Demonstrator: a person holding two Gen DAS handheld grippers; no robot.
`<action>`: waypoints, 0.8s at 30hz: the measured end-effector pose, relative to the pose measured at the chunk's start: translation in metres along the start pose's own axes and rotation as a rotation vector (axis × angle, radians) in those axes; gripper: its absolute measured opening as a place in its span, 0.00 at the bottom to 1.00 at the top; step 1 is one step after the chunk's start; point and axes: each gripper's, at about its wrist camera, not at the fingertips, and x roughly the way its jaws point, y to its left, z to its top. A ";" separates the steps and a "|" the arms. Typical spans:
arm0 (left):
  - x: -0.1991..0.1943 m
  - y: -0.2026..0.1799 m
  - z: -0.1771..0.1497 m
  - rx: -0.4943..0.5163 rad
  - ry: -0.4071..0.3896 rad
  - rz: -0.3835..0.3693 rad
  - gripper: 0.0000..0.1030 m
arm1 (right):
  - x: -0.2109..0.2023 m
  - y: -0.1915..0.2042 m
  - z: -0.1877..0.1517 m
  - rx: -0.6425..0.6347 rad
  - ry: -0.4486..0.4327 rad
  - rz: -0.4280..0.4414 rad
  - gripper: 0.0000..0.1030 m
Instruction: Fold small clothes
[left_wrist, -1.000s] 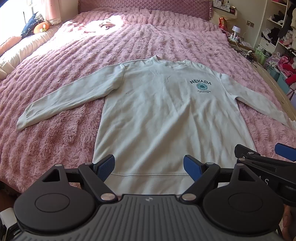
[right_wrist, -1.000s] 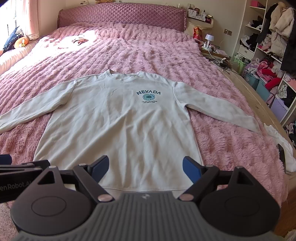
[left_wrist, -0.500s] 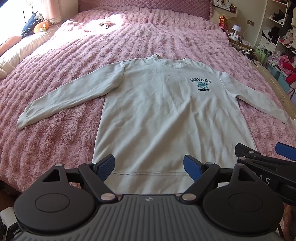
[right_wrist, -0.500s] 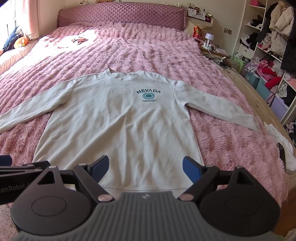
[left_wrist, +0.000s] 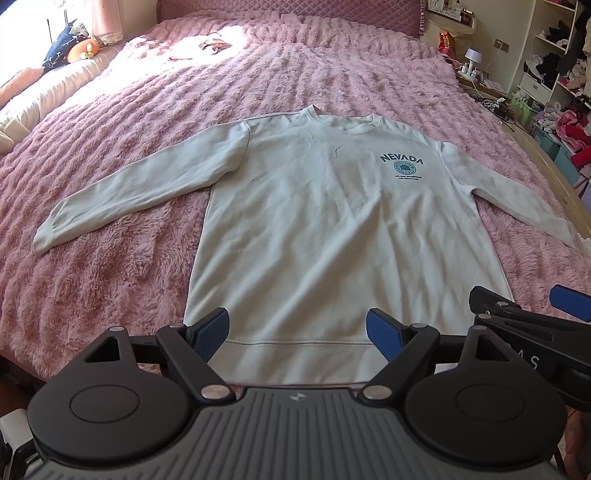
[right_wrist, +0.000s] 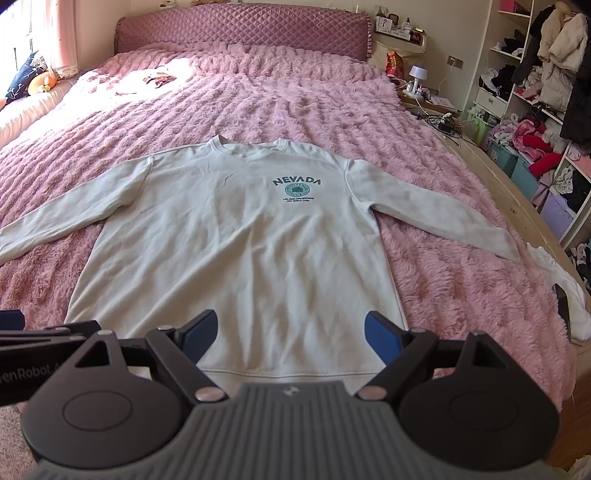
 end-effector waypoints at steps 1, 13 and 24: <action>0.000 0.000 -0.001 0.000 0.001 0.000 0.95 | 0.000 0.000 0.000 0.001 0.000 0.001 0.80; 0.002 -0.001 -0.004 -0.001 0.007 0.000 0.95 | 0.001 0.001 -0.003 -0.001 0.004 0.001 0.80; 0.002 -0.001 -0.003 -0.001 0.008 -0.002 0.95 | 0.001 0.001 -0.001 0.000 0.004 0.002 0.80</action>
